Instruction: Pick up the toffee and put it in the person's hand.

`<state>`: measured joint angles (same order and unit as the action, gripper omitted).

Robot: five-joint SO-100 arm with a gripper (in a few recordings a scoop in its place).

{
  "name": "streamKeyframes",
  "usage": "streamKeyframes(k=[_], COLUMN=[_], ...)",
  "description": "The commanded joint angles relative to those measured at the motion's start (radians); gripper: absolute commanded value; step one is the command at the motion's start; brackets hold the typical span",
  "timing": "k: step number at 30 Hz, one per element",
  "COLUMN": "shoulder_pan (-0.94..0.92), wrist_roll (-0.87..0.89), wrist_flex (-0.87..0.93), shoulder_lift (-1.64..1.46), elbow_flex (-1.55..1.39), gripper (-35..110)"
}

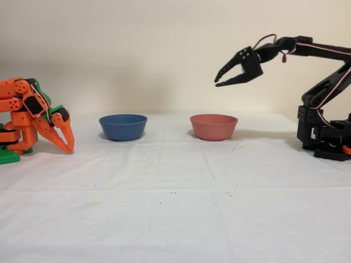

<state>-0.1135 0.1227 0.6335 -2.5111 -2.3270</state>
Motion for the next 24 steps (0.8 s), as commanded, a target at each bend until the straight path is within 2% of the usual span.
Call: streamKeyframes(k=[1,7,24], shoulder_pan=[-0.021,-0.018,0.052], wrist_roll=[0.003,-0.032,-0.009], wrist_flex=[-0.018,0.008,0.106], shoulder_lift=[-0.170,-0.385,-0.693], elbow_flex=[-0.152,-0.379,-0.615], gripper=[0,0,0])
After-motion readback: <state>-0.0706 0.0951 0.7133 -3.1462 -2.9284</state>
